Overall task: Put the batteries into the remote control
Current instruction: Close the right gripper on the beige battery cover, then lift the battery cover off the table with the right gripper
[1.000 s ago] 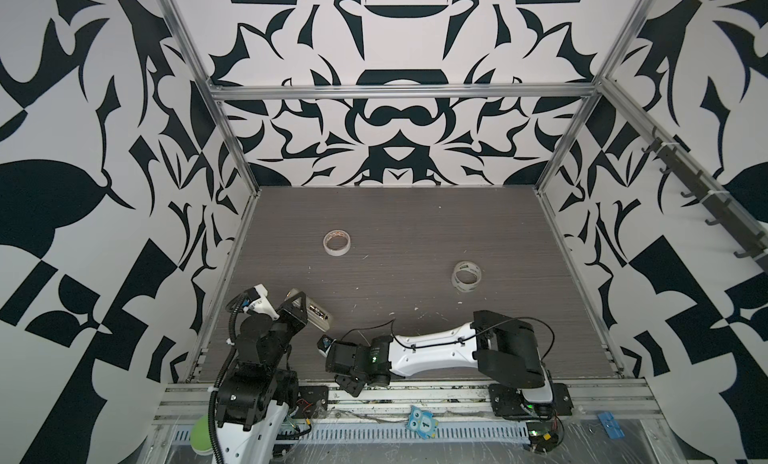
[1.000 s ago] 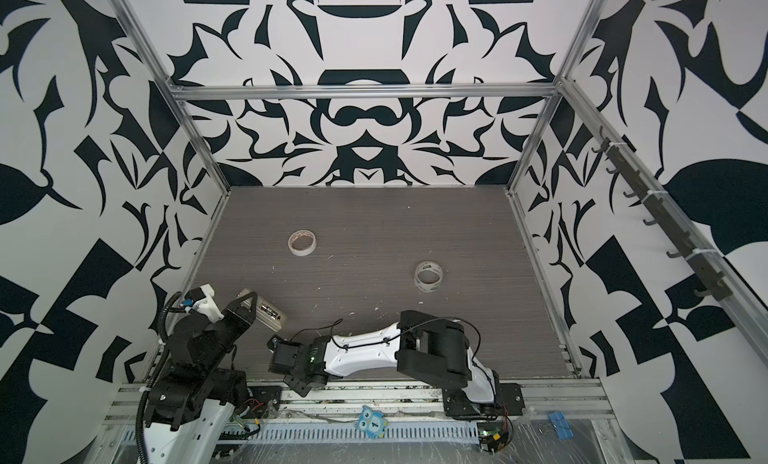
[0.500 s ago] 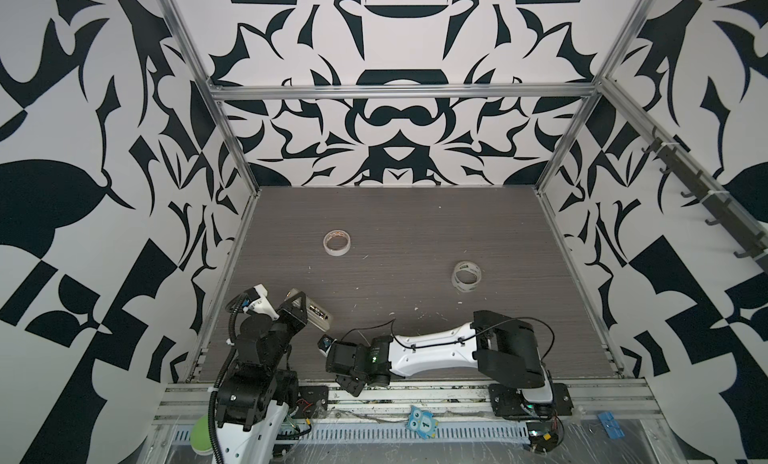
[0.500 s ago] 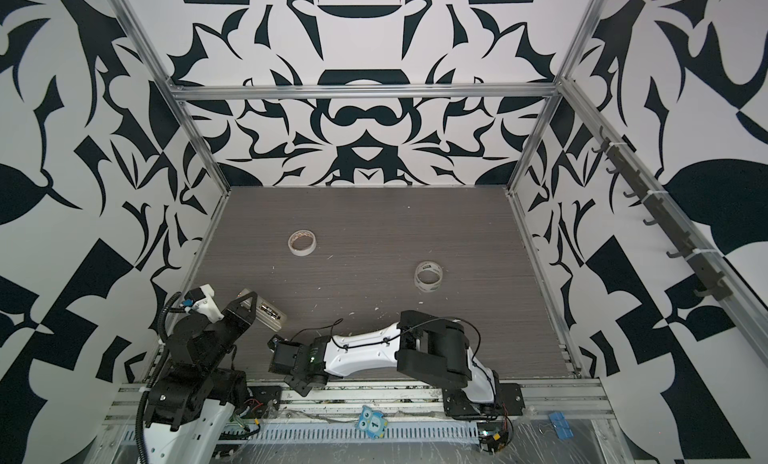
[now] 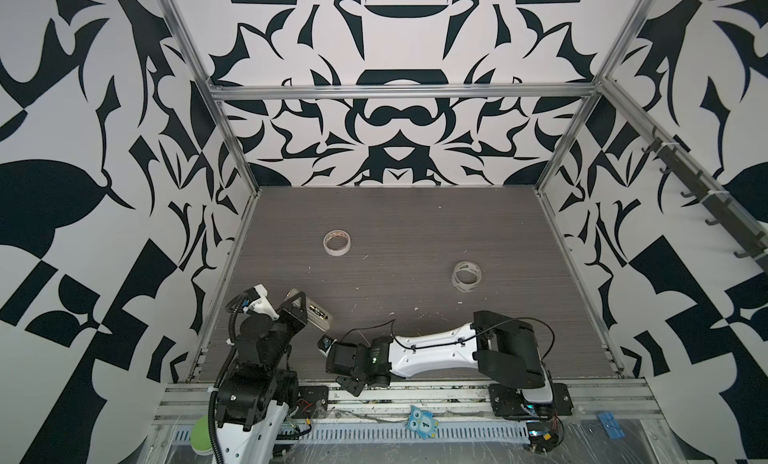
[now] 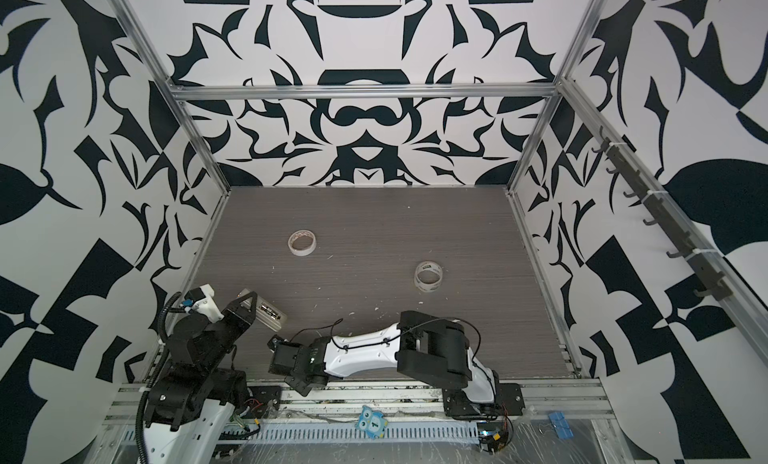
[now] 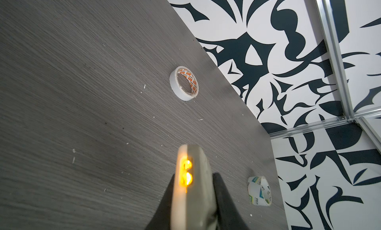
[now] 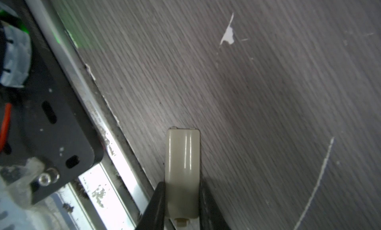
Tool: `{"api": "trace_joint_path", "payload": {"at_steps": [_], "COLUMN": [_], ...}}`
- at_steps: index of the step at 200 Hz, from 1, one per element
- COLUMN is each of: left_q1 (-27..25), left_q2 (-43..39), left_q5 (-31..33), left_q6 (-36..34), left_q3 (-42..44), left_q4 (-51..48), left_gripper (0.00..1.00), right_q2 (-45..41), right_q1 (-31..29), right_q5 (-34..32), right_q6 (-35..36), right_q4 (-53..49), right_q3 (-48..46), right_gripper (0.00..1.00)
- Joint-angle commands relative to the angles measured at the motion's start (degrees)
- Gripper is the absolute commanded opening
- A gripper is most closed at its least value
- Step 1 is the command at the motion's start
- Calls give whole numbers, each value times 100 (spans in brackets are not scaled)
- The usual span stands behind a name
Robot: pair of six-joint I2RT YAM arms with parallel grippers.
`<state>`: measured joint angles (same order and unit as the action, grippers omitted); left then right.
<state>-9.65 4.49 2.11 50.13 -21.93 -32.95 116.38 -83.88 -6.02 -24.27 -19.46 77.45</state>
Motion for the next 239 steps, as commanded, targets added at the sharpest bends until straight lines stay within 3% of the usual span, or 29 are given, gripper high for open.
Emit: {"api": "trace_joint_path", "payload": {"at_steps": [1,112,158,239], "left_q1": [-2,-6,-6,-2], "left_q2": [-89,-54,33,7], "left_q5": [-48,-103,-183,-318], "left_q6": [26,6,-39,-55], "left_q3": [-1,14,24,67], "left_q4": [-23,-10,56,118], "left_gripper": [0,0,0,0], "right_q2": [-361,-922,-1199,-1807], "right_q1": [-32,-24,3,409], "right_q5": [-209,-444,-866,-1068], "right_q6": [63,76,105,165], "right_q4": [-40,55,56,-139], "right_q3": [-98,-729,-1003,-1701], "right_gripper": [20,15,15,14]}}
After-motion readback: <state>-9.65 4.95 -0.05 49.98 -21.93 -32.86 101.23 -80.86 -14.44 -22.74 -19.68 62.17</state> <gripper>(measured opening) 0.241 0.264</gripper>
